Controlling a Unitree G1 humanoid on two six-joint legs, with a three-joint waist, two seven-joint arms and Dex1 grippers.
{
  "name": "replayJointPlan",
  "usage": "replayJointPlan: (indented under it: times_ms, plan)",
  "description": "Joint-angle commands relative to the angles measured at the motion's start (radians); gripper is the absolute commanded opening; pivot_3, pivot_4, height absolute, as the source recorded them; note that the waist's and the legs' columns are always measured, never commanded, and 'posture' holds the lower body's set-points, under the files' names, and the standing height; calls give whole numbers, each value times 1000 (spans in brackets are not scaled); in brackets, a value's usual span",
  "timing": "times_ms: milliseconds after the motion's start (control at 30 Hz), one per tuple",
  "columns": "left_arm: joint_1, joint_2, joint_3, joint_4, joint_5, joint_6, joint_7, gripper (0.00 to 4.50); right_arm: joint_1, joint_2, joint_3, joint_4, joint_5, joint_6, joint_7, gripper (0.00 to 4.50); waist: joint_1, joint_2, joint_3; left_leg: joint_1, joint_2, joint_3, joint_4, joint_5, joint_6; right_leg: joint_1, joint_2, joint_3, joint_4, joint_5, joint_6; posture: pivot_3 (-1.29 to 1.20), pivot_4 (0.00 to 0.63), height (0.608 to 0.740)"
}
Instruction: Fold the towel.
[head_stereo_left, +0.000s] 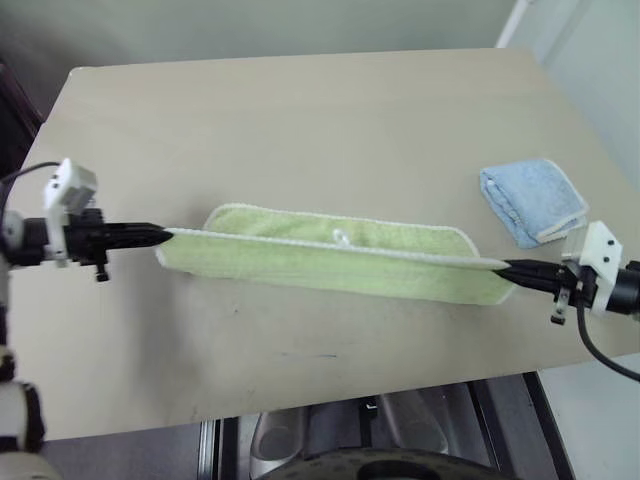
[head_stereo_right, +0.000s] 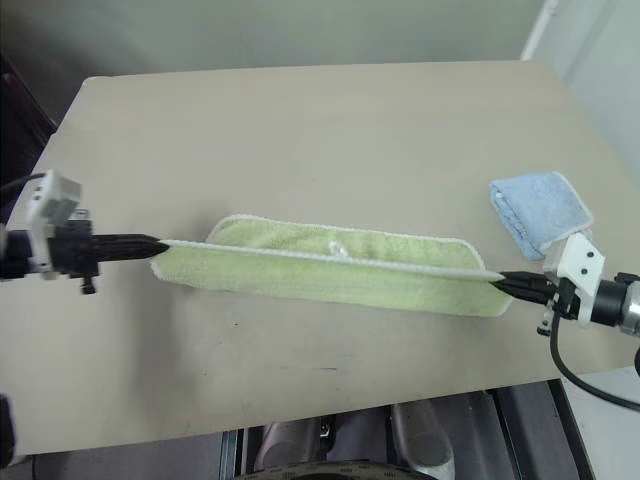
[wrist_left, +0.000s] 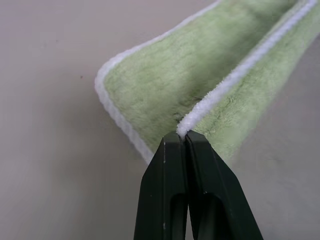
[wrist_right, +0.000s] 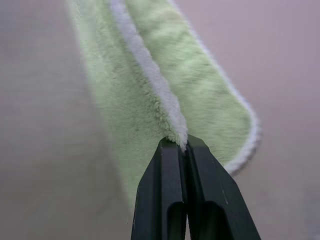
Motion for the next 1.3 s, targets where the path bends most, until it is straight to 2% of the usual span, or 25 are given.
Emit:
replayJointPlan:
  times_ms: [33, 267, 433, 700, 900, 1000, 1067, 1300]
  plan:
    - [-96, -30, 8, 102, 40, -55, 44, 21, -64, 17, 26, 55, -37, -35, -32, 0, 2, 0, 0, 0, 0, 0, 0, 0, 0, 0, 0, 0, 0, 0, 0, 0, 150, 703]
    - [-249, -140, 1, 324, 119, -209, 137, 21, -205, 86, 103, 216, -105, -107, -77, 0, 5, 0, 0, 3, 0, 1, 1, 1, 2, 3, 0, 0, -1, 2, 4, 0, 150, 703]
    - [-312, -187, -10, 417, 170, -264, 154, 21, -270, 114, 139, 314, -146, -160, -84, 0, 5, -1, 0, 4, 0, 2, 1, 2, 3, 5, 0, 0, -2, 5, 10, 0, 150, 703]
    - [-325, -254, 11, 503, 207, -380, 242, 21, -313, 157, 161, 366, -160, -173, -98, 0, 5, 0, 0, 7, 0, 2, 1, 3, 4, 9, 0, 0, -2, 5, 12, 0, 150, 703]
    - [-340, -285, 59, 535, 184, -370, 313, 21, -313, 150, 160, 348, -110, -70, -54, 0, 5, 0, 0, 7, 0, 3, 1, 3, 4, 10, 0, 0, -3, 5, 12, 0, 150, 703]
    - [-323, -290, 62, 527, 188, -363, 287, 672, -329, 161, 127, 336, -56, -14, -48, 647, 5, 0, 0, 7, 0, 3, 1, 4, 4, 10, 0, 0, -3, 4, 11, 0, 150, 703]
    - [-315, -287, 71, 527, 184, -355, 284, 1270, -334, 160, 122, 337, -49, -11, -54, 1260, 6, 0, 0, 7, 0, 3, 1, 4, 3, 10, 0, 0, -3, 4, 11, 0, 150, 703]
    - [-300, -283, 126, 529, 161, -375, 333, 3648, -352, 176, 105, 333, -27, -7, -81, 3623, 6, 0, 0, 7, 0, 3, 1, 4, 3, 10, 0, 0, -3, 3, 10, 0, 150, 703]
